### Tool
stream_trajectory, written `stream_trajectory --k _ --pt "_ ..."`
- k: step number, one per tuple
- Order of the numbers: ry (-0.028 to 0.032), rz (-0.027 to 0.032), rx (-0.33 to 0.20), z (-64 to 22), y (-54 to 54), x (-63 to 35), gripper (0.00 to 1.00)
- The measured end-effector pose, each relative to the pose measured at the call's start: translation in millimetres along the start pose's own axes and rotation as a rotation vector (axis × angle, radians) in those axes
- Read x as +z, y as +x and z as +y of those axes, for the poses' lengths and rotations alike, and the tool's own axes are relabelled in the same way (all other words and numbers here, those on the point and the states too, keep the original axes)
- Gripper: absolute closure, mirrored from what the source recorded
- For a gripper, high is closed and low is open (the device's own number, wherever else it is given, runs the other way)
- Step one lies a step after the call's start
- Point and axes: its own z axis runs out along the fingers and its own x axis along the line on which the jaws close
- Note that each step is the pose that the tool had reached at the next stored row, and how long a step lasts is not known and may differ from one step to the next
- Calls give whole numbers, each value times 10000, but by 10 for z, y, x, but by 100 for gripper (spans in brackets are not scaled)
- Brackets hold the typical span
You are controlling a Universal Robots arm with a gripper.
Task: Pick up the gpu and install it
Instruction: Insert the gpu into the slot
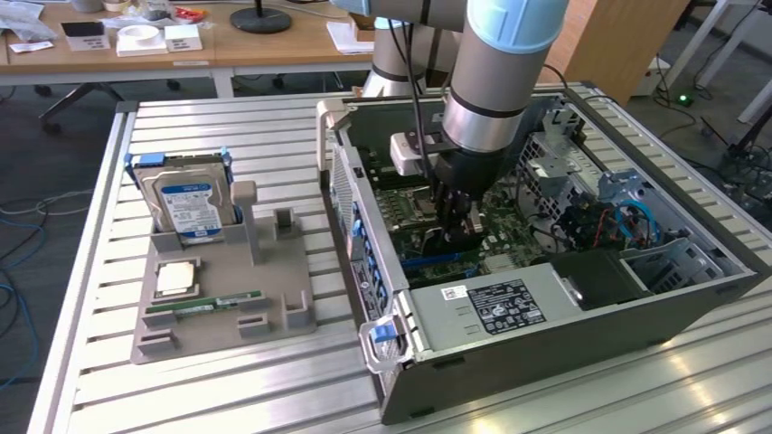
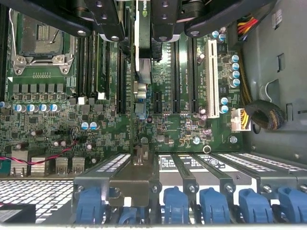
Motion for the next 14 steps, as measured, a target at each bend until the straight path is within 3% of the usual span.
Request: stream_trajectory --k 14 --pt "-1 -46 1 1 1 10 74"
